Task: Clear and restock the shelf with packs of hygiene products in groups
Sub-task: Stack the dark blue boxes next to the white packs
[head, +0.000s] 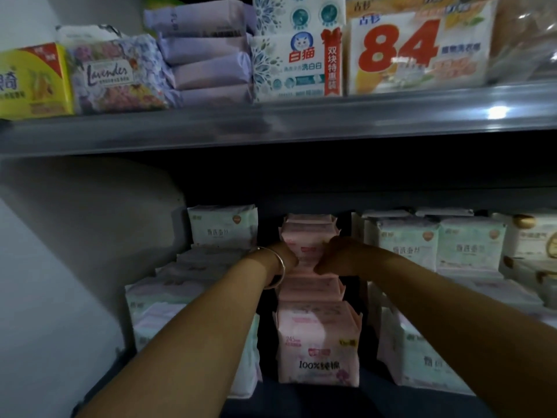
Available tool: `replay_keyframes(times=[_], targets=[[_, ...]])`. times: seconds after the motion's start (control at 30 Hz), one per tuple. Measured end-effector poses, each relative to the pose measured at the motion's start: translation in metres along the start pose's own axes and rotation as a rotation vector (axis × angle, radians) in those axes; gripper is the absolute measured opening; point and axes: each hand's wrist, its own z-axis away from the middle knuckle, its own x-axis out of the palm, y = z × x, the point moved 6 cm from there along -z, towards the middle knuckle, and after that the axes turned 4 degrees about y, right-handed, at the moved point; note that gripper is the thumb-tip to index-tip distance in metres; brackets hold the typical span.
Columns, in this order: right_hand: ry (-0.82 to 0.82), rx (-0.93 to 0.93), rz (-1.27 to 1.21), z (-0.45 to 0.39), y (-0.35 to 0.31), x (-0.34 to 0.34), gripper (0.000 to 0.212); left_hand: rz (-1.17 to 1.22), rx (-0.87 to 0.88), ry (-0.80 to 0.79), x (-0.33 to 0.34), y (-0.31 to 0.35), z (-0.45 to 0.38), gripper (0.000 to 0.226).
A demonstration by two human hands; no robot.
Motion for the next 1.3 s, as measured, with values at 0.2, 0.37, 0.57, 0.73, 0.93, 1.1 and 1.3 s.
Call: replay_keyframes(times=[0.2, 0.37, 0.57, 0.73, 0.93, 1.1, 1.3], targets=[[0.037, -0.227, 0.352, 0.042, -0.054, -0.007, 0.03, 0.0, 0.028, 0.05, -0.051, -0.014, 0.039, 0.034], [-0.252, -0.337, 0.158, 0.098, -0.107, 0.023, 0.083, -0.111, 0.012, 0.177, -0.101, -0.059, 0.071, 0.036], [-0.255, -0.36, 0.275, 0.107, -0.141, 0.049, 0.071, -0.241, -0.12, 0.128, -0.121, -0.123, 0.1, 0.042], [-0.188, -0.366, 0.326, 0.104, -0.155, 0.064, 0.047, -0.166, -0.145, 0.07, -0.116, -0.131, 0.112, 0.045], [-0.077, -0.354, 0.215, 0.094, -0.186, 0.083, 0.039, -0.216, -0.176, 0.09, -0.122, -0.145, 0.104, 0.036], [-0.03, -0.269, 0.146, 0.078, -0.206, 0.099, 0.04, -0.26, -0.194, 0.035, -0.124, -0.163, 0.096, 0.034], [-0.136, -0.022, 0.112, 0.069, -0.192, 0.112, 0.115, -0.178, -0.19, 0.003, -0.124, -0.173, 0.091, 0.037]])
